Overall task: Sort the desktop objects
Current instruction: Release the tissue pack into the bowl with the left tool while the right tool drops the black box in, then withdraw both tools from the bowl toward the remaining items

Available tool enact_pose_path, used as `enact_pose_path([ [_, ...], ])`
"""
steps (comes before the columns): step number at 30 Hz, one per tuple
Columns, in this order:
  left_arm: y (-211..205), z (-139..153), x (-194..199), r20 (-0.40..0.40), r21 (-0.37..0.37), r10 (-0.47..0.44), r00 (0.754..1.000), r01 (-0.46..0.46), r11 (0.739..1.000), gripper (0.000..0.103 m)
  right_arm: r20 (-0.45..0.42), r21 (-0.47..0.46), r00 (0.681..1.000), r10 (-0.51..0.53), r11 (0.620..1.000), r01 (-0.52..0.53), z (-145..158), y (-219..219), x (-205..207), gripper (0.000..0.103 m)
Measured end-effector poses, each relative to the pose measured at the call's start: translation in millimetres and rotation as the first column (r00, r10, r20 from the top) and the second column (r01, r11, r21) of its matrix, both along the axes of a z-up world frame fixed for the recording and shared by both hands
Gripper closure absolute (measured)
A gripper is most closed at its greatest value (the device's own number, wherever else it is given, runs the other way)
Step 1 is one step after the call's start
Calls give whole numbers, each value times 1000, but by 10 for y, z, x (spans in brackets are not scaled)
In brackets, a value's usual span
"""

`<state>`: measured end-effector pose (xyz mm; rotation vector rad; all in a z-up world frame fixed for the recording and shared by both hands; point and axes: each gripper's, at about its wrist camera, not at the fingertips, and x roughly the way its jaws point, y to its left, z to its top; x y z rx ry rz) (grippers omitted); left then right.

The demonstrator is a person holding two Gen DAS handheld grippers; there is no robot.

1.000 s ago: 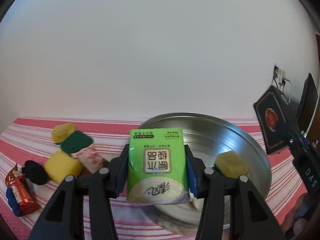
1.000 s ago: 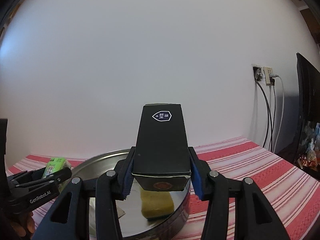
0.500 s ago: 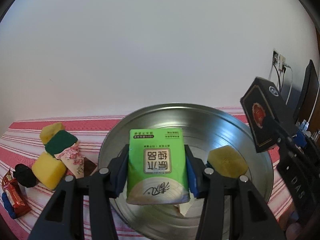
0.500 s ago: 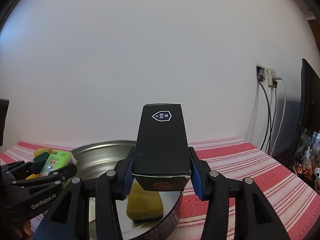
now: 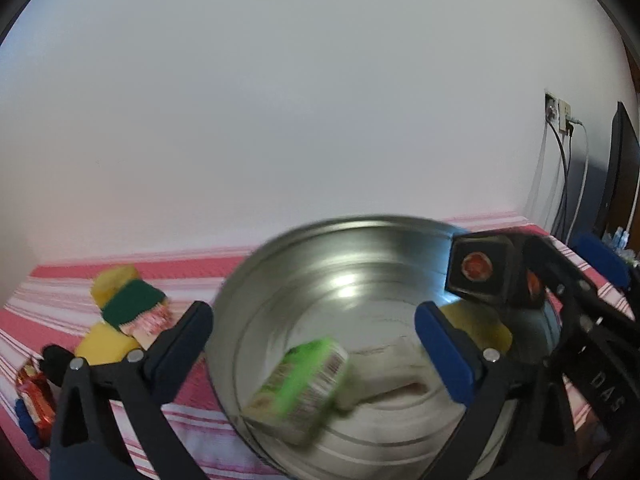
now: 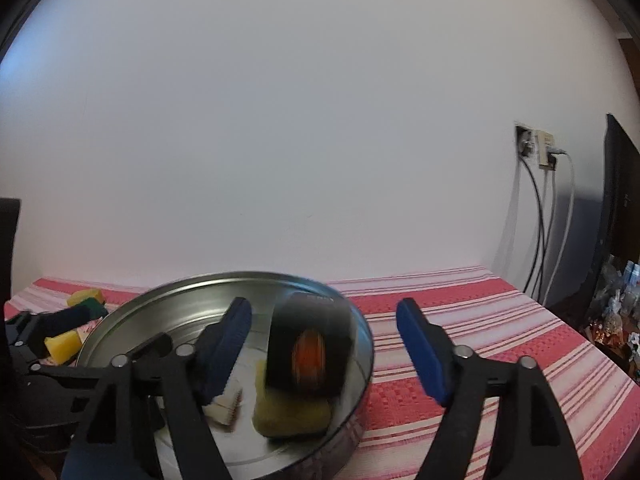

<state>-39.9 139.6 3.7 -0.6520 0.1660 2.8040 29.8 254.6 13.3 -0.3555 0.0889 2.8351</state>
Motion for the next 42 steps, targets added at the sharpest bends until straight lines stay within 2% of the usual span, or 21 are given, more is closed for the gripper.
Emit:
enact_pose_path([
  [4, -13, -23, 2, -12, -24, 6, 1000, -6, 1000, 1, -17, -27, 1000, -13, 1000, 12, 4, 34, 19, 25],
  [8, -34, -59, -17, 7, -12, 4, 1000, -4, 1000, 1, -49, -50, 998, -31, 998, 28, 18, 74, 74, 25],
  [15, -104, -45, 18, -13, 5, 12, 1000, -12, 1000, 1, -113, -59, 992, -60, 997, 53, 51, 76, 162, 25],
  [17, -131, -38, 25, -20, 12, 18, 1000, -18, 1000, 1, -143, -44, 987, -67, 997, 61, 77, 55, 196, 22],
  [19, -155, -40, 28, -26, 12, 27, 999, -27, 1000, 1, -175, -30, 982, -73, 997, 69, 91, 19, 243, 12],
  [23, -195, -34, 33, -31, 17, 39, 999, -39, 999, 1, -241, -23, 968, -76, 997, 73, 105, -24, 333, 8],
  [29, -277, -47, 67, -35, 25, 47, 998, -46, 999, 1, -226, -98, 969, -104, 992, 83, 77, -4, 281, 6],
  [35, -473, -54, 93, -23, 52, 76, 997, -74, 996, 1, -135, -180, 984, -112, 980, 86, 29, 61, 129, 6],
  [42, -707, -67, 113, 6, 99, 97, 995, -97, 990, 1, -154, -90, 984, -88, 993, 75, 40, -198, 211, 6],
])
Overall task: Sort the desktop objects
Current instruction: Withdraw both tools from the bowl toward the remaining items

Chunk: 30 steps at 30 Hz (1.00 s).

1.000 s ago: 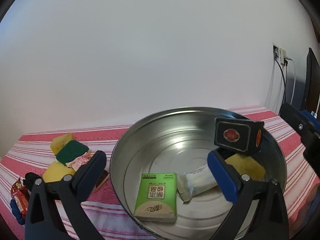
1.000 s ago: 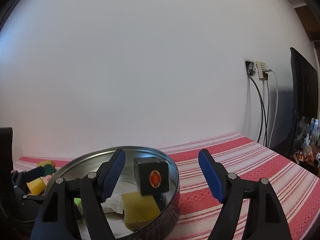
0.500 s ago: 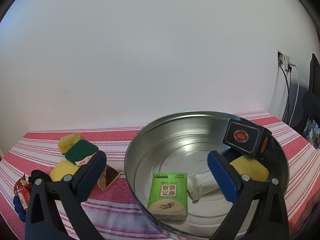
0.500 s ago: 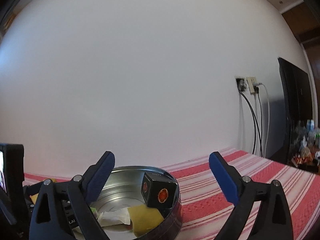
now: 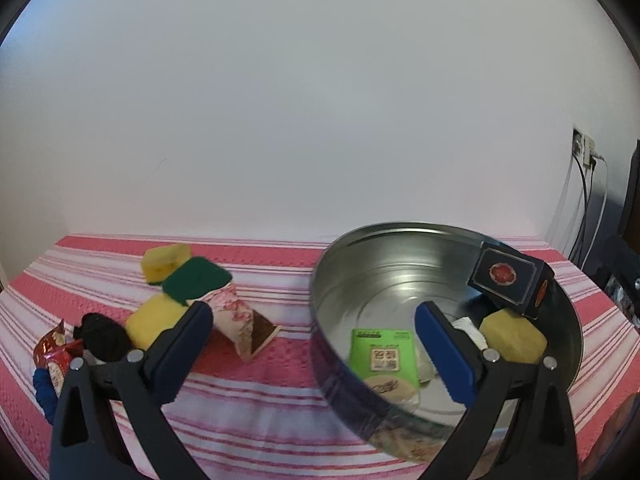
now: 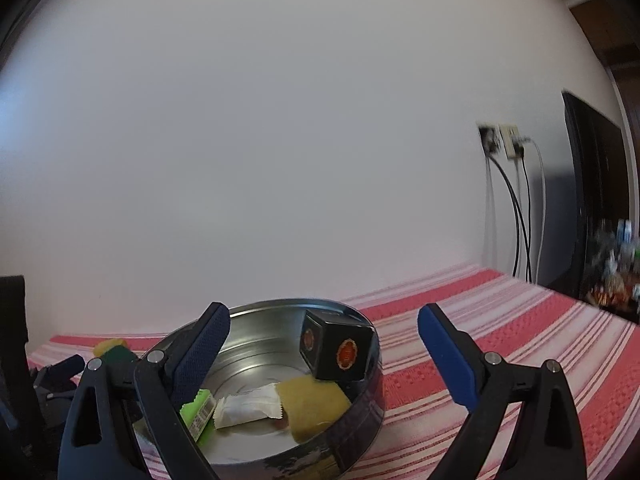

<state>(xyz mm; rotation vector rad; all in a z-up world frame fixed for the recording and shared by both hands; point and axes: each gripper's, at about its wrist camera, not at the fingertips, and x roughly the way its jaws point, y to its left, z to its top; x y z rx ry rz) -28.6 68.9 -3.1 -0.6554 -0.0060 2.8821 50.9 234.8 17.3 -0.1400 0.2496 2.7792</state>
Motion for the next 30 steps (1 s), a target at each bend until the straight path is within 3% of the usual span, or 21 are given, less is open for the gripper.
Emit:
enact_pose_path([
  [5, -165, -3, 26, 1, -12, 23, 1000, -23, 1000, 1, -38, 74, 999, 25, 997, -22, 30, -218, 101, 6],
  [14, -555, -14, 5, 23, 12, 89, 996, -90, 996, 1, 9, 68, 986, 169, 983, -169, 21, -550, 56, 6],
  [19, -762, -12, 24, 15, 12, 106, 994, -106, 994, 1, 33, 26, 967, 252, 967, -253, -7, -768, 17, 6],
  [30, -1406, 30, 16, -40, -40, 205, 978, -207, 978, 1, 108, 42, 912, 396, 914, -403, -50, -1495, -97, 6],
])
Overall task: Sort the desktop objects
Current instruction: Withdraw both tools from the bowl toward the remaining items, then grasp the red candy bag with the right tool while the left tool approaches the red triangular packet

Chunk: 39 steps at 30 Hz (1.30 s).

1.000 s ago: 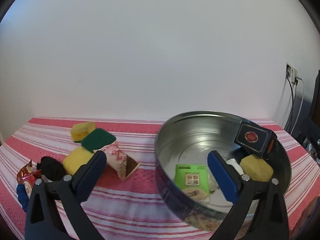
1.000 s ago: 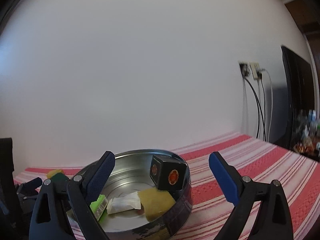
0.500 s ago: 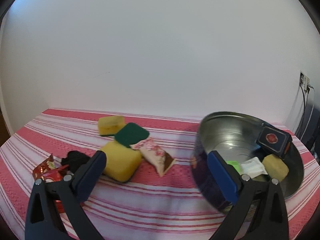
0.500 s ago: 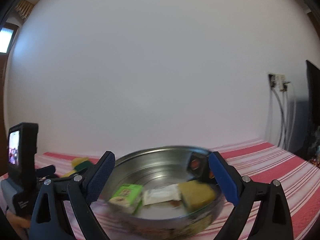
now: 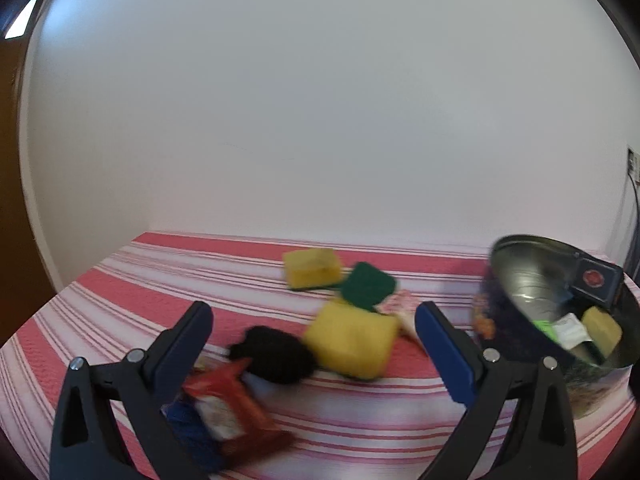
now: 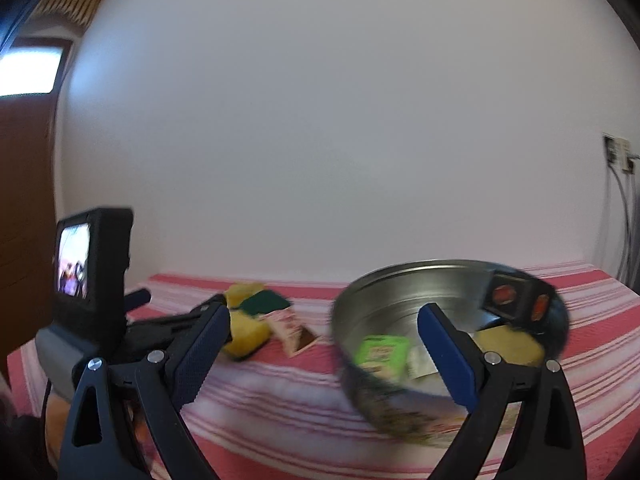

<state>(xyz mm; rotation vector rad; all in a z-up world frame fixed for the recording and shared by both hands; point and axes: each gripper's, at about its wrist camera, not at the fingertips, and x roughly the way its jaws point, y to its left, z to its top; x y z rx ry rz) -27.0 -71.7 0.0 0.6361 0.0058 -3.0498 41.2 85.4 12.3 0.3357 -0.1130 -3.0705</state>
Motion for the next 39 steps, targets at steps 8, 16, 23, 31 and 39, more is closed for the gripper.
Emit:
enact_pose_path([
  [8, -770, -21, -126, 34, 26, 113, 993, -114, 993, 1, 96, 43, 988, 121, 991, -126, -69, -539, -223, 6],
  [16, -1394, -90, -306, 97, 34, 207, 974, -211, 977, 1, 287, -8, 919, 271, 960, -280, -246, -1010, -638, 41],
  [23, -1720, -164, -445, 143, 34, 217, 966, -224, 974, 1, 428, -85, 820, 381, 920, -384, -433, -1372, -957, 41],
  [31, -1677, -176, -487, 167, -3, 173, 971, -175, 985, 1, 508, -159, 767, 393, 917, -365, -573, -1575, -1238, 47],
  [39, -1572, -243, -515, 201, -61, 137, 970, -127, 990, 1, 556, -239, 717, 420, 907, -346, -701, -1612, -1434, 57],
])
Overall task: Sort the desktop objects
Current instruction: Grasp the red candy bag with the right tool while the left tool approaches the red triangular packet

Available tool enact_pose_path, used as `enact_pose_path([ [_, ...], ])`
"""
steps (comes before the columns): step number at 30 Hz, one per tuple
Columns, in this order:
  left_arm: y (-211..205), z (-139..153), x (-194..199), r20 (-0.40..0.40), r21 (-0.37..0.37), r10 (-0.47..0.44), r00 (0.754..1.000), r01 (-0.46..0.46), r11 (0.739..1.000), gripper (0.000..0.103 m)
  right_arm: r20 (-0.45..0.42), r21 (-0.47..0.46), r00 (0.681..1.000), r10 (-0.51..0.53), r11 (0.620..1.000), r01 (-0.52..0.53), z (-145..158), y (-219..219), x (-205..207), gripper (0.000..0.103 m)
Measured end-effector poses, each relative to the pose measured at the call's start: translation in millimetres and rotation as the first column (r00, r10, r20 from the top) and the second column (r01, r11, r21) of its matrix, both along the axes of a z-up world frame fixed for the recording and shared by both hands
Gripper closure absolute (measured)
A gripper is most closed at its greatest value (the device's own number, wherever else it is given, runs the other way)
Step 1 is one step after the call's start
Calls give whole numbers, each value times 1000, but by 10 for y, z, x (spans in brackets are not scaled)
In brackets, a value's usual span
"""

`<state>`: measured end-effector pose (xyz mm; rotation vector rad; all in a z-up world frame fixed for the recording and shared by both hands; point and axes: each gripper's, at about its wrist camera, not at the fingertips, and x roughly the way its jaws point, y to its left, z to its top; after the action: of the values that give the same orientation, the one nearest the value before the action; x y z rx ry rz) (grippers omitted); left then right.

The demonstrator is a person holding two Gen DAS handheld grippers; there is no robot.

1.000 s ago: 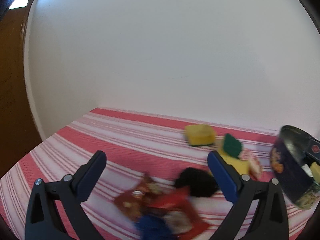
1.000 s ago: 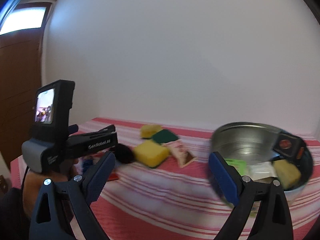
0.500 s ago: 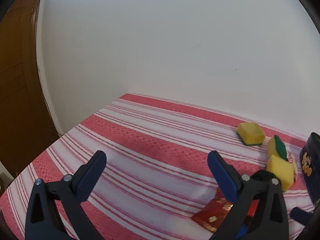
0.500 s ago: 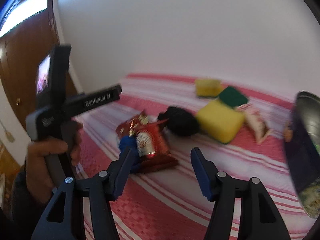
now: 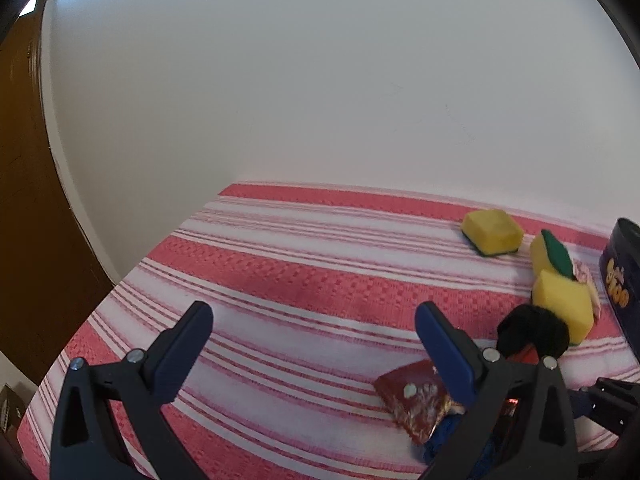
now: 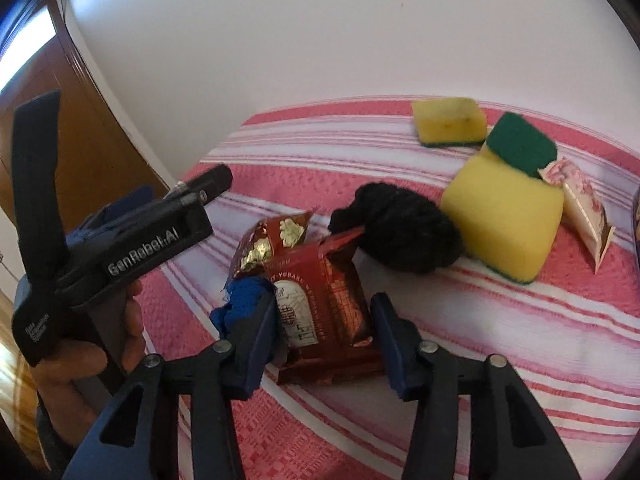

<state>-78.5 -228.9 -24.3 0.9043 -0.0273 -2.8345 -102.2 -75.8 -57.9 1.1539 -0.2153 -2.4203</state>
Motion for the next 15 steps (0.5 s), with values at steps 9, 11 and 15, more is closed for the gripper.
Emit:
enact_pose_path([
  [9, -121, 10, 33, 13, 103, -36, 999, 35, 994, 1, -102, -20, 995, -20, 1000, 18, 132, 203, 305, 61],
  [11, -144, -6, 27, 18, 158, -88, 996, 84, 984, 1, -174, -4, 984, -31, 1000, 31, 235, 284, 427, 61],
  [15, -4, -86, -19, 65, 161, -175, 982, 163, 973, 1, -257, -8, 964, -63, 998, 64, 330, 526, 684, 61],
])
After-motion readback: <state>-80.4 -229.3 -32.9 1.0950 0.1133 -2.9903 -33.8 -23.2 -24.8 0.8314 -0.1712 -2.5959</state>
